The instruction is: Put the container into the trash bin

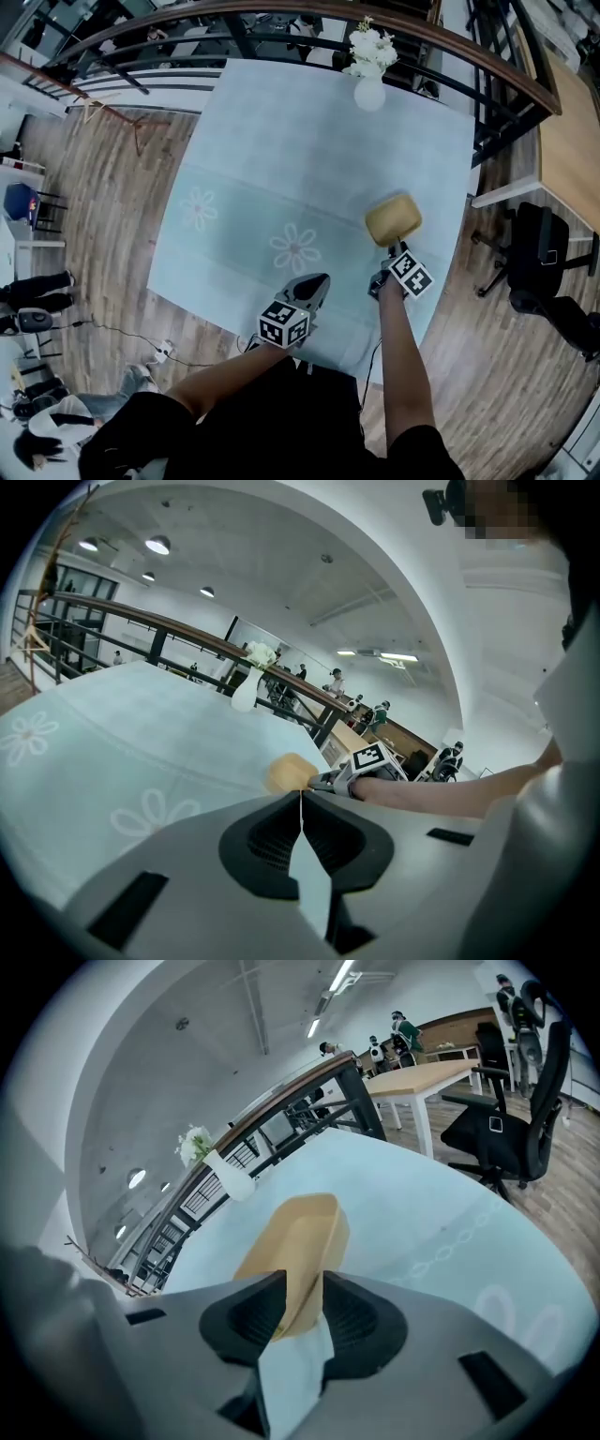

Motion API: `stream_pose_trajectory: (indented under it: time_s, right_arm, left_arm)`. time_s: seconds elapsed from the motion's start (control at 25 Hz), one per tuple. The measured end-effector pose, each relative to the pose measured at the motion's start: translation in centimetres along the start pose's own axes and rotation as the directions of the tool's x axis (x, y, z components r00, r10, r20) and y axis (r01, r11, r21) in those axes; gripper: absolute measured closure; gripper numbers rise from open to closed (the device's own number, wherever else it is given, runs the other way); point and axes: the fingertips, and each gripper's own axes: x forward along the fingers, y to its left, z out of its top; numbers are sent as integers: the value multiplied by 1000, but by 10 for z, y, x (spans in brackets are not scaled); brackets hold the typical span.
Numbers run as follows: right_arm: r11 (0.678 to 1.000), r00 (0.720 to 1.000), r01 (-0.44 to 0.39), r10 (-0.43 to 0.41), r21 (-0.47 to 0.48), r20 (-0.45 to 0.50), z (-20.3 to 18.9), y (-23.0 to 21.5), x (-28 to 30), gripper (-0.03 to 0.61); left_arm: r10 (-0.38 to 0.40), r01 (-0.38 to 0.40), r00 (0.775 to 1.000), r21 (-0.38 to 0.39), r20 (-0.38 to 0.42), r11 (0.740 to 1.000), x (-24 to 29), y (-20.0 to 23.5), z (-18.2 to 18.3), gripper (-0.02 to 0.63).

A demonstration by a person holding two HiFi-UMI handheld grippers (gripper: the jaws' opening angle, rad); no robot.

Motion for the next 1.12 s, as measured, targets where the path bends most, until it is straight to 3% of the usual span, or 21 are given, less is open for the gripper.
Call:
stream_pose_trajectory:
  time_s: [0.28,0.44,0.76,1.12]
  right_arm:
    - [999,998,48,-48,9,-31,-4,-4,16,492]
    - [998,999,41,-42,-49,-8,0,6,7,531]
    - [999,1000,-28,27,-18,-4,-39,34,-43,532]
    - [990,992,-123,120,-69,-46,-95,93,-109,533]
  left_arm:
    - [47,-46,998,-39,40,998,-17,18,-2,597]
    - [66,-61,995,-59,75,996,-31,26,-2,597]
    - [49,-44,993,-51,105,998,-63,32,-6,597]
    - [18,-14,993,-33,116,999,-113,53,-15,597]
